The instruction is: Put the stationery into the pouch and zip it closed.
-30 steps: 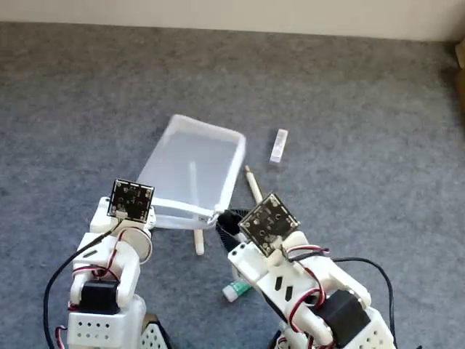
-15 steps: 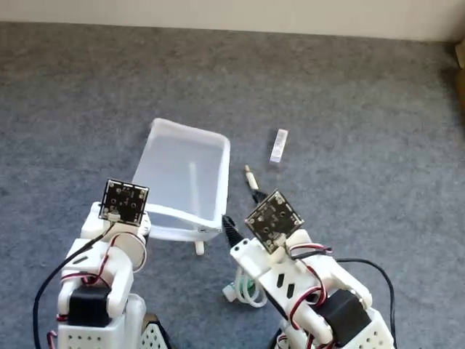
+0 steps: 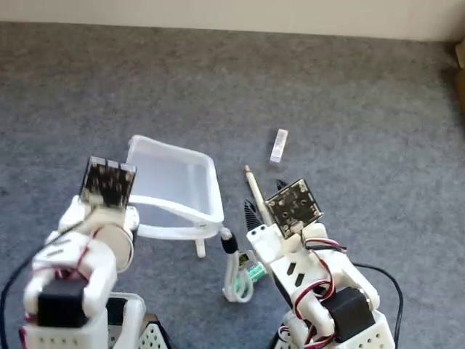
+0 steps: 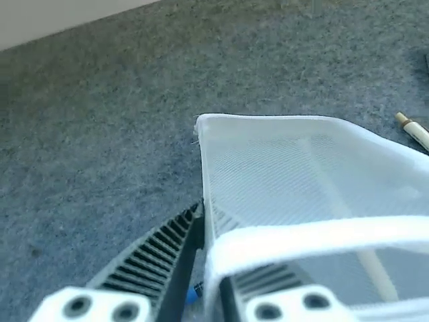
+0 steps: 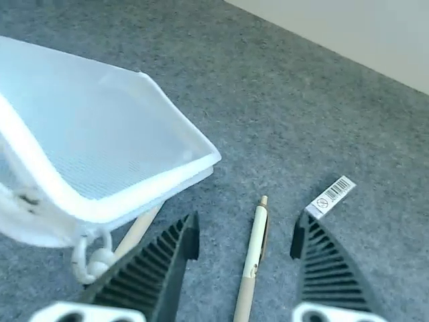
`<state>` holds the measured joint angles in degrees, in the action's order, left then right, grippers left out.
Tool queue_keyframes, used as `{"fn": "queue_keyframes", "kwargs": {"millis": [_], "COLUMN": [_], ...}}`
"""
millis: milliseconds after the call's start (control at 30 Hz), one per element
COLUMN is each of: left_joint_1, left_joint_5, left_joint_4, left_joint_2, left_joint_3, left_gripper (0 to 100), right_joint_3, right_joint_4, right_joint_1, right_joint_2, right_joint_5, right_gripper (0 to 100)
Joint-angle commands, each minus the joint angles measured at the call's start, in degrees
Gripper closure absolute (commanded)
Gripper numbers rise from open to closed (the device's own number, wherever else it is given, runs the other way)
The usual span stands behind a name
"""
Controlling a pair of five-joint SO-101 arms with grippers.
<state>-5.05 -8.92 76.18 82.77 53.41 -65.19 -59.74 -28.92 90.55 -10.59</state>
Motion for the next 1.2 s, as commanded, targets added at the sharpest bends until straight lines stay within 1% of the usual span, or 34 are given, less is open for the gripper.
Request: {"fn": "queue_keyframes", "kwargs": {"millis": [0,167,267,367,533,633,733,900,933,1067,1167], "left_joint_1": [1.0,1.0,0.7,0.7,0.7,0.7,0.7,0.7,0.7,0.4,-0.8], "left_joint_5": [2.5,6.3,8.6,9.1,9.1,9.1,9.1,9.1,10.0,19.9,24.9], "left_joint_4": [5.6,8.1,8.2,8.9,8.9,8.9,9.1,9.7,9.7,9.8,9.8], "left_joint_2": [-16.7,-27.5,-31.7,-35.1,-40.2,-41.9,-42.1,-42.1,-42.1,-42.1,-42.1], "left_joint_3": [-17.3,-26.1,-28.6,-30.5,-32.8,-32.5,-32.0,-31.2,-31.2,-31.3,-31.3], "left_gripper": [99,99,99,99,99,99,99,99,99,99,99], "right_joint_3": [1.3,1.3,1.3,1.4,6.2,10.7,14.3,17.9,18.4,20.4,21.8], "right_joint_4": [1.2,1.3,1.5,1.5,2.5,2.4,2.4,2.4,2.4,2.4,2.4], "right_joint_1": [1.8,2.2,2.2,2.6,6.5,8.0,9.1,10.2,10.2,10.3,10.3], "right_joint_2": [0.6,0.6,0.6,-1.7,-15.0,-24.9,-32.9,-40.6,-41.7,-45.5,-48.0], "right_joint_5": [-0.4,-0.5,-0.6,-0.6,-0.2,3.7,5.1,9.0,9.5,12.7,14.6], "right_gripper": [78.9,78.9,78.9,78.9,78.9,78.9,78.9,78.9,78.9,78.9,78.9]}}
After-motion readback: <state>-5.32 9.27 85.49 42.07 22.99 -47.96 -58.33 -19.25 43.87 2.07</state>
